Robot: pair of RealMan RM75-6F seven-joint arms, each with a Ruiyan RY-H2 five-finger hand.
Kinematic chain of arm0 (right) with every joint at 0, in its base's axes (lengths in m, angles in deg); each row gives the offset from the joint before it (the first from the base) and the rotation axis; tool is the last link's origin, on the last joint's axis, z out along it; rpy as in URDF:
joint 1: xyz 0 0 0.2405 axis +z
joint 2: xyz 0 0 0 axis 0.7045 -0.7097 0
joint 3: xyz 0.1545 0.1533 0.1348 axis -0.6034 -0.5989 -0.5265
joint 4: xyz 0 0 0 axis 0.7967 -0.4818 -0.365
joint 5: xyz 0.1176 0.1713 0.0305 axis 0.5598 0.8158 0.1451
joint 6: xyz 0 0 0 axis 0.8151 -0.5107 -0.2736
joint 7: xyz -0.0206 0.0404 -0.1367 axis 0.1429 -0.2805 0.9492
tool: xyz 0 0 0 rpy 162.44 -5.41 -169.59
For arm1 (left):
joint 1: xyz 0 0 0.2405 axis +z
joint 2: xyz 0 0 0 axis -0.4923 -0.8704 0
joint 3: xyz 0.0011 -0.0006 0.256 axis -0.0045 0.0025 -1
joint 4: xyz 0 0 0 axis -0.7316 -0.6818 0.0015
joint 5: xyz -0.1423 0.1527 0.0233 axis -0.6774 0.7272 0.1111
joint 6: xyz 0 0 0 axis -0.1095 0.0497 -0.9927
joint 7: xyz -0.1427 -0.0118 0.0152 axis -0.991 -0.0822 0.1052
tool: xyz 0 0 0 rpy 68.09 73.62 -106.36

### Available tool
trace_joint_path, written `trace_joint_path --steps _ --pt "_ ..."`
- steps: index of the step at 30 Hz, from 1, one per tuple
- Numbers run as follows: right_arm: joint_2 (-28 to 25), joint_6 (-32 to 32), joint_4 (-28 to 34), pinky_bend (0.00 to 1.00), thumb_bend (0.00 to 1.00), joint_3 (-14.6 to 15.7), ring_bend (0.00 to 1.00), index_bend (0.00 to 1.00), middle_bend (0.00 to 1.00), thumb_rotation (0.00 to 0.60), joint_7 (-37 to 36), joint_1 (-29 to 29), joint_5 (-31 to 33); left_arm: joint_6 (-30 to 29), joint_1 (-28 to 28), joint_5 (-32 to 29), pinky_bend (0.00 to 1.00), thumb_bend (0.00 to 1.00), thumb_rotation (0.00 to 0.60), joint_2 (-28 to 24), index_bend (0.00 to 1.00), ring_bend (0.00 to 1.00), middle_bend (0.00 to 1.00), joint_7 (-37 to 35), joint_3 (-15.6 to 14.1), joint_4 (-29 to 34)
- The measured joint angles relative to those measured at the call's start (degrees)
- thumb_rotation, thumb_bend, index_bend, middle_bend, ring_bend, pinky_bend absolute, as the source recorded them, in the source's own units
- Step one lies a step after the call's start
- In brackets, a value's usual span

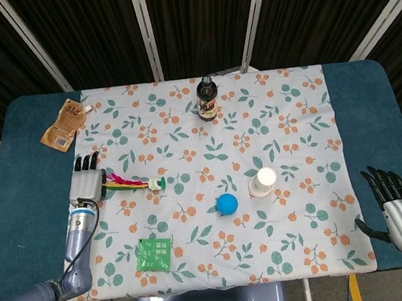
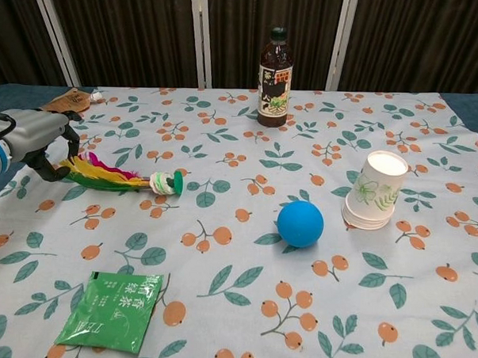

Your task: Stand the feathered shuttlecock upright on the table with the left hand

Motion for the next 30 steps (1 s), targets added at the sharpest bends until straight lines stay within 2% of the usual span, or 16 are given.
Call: trace_joint_path --steps 13,19,30 --pt "0.0 0.1 0.0 0.00 0.15 0.0 0.00 0.04 0.00 0.600 0.0 0.0 0.0 -1.5 -0.5 2.4 0.00 0.48 0.600 -2.9 0.63 0.00 0.00 -0.1 0.3 5.3" --pt "0.0 0.0 0.0 0.00 0.15 -0.1 0.00 0.04 0.00 0.600 0.2 0.0 0.2 -2.6 -1.6 3.3 0.00 0.48 0.600 -7.0 0.64 0.00 0.00 2.4 0.9 12.6" --pt "0.2 0.1 -0.1 0.00 0.15 -0.2 0.00 0.04 0.00 0.600 0.3 0.0 0.4 -4.5 -5.5 1.0 0.00 0.49 0.600 -17.3 0.65 0.00 0.00 13.2 1.9 27.6"
